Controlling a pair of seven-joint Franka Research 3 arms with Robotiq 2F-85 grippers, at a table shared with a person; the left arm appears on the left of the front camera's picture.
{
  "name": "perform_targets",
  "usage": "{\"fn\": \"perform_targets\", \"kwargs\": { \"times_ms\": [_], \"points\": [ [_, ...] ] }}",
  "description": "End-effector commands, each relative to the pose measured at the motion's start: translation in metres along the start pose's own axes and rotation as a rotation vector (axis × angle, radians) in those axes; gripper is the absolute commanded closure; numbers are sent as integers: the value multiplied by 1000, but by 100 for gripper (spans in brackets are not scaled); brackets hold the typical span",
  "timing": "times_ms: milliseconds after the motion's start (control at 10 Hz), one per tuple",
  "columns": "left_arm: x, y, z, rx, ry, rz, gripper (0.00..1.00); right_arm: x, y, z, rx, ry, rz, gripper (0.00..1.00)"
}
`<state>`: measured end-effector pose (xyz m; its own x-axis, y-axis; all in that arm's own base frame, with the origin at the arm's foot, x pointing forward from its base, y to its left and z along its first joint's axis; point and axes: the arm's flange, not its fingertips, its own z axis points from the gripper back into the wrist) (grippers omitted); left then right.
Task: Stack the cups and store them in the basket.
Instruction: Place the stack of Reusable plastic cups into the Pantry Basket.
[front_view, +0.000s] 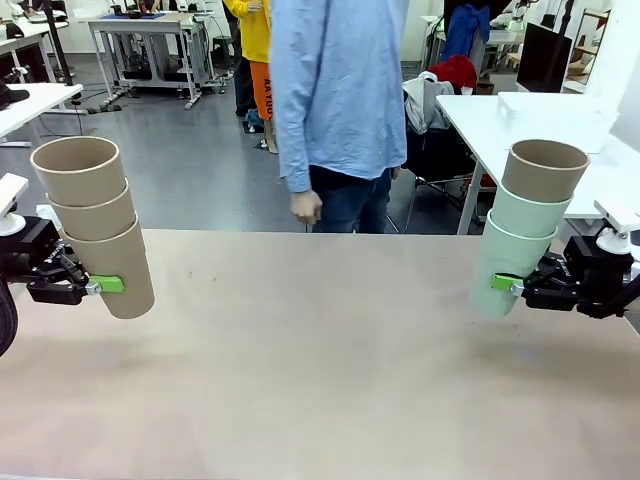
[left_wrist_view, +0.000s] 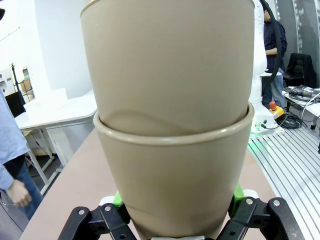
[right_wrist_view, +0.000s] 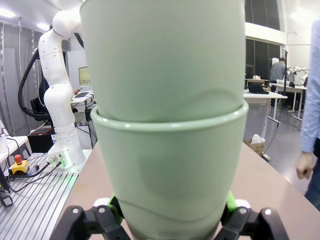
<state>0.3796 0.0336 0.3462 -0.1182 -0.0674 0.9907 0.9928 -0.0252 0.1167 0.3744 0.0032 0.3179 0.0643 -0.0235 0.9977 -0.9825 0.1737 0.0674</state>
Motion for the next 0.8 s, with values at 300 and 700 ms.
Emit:
{"fn": "perform_targets", "kwargs": {
  "times_ms": [300, 700],
  "points": [
    [6, -2, -2, 0, -5, -11, 15, 4, 0, 0, -1, -1, 11, 15],
    [6, -2, -2, 0, -5, -11, 15, 4, 0, 0, -1, -1, 11, 15]
  ]
}}
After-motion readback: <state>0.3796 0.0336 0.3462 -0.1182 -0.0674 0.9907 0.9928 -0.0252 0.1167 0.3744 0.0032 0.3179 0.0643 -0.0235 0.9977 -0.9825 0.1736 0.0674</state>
